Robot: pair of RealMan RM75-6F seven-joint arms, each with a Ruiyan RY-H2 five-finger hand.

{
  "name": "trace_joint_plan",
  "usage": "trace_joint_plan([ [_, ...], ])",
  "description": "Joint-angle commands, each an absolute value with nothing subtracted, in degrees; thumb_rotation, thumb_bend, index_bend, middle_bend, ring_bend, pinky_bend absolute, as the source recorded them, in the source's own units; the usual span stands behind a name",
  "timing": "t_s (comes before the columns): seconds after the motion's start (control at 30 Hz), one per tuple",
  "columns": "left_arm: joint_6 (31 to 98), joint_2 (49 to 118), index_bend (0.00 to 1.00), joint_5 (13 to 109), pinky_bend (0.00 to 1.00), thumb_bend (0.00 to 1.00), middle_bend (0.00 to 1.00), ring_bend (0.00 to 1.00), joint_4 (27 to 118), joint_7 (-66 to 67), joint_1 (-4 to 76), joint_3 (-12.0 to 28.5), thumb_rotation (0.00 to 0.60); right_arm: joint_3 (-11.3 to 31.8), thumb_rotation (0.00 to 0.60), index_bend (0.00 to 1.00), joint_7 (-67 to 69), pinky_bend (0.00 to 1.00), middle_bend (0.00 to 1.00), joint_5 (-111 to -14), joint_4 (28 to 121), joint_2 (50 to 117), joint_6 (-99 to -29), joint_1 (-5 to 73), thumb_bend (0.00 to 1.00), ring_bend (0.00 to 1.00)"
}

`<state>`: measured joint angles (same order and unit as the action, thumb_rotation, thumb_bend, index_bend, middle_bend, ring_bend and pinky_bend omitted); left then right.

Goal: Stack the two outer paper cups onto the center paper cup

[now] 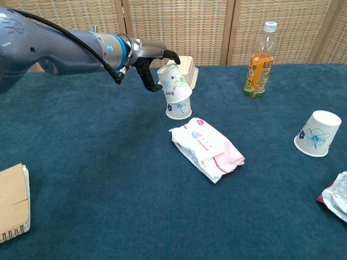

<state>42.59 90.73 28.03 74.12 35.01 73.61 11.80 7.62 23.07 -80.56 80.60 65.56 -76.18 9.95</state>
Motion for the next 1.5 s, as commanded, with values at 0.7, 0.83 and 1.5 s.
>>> trace_joint_plan([
  [0.7,45.76,88.10,0.16,30.21,0.00,0.46,0.00,0.00,78.53,33.74,71.52,10.73,0.600,7.48,0.600,0.14,21.77,0.00,0.00,-80.82,81.46,65.53,-76.70,9.82,0.06,0.00],
  [0.83,44.74,89.38,0.16,28.83,0.00,0.46,0.00,0.00,76.95,34.60,72.44,10.43,0.600,7.66,0.600,0.14,22.07,0.00,0.00,-80.52,81.29,65.50,-76.69,9.78,0.06,0.00],
  [1.5,46.60,89.46,0.10,28.79,0.00,0.46,0.00,0.00,78.91,34.79,72.72,10.13,0.600,7.61,0.600,0.14,22.80,0.00,0.00,-80.73,81.43,65.17,-76.75,9.64,0.06,0.00],
])
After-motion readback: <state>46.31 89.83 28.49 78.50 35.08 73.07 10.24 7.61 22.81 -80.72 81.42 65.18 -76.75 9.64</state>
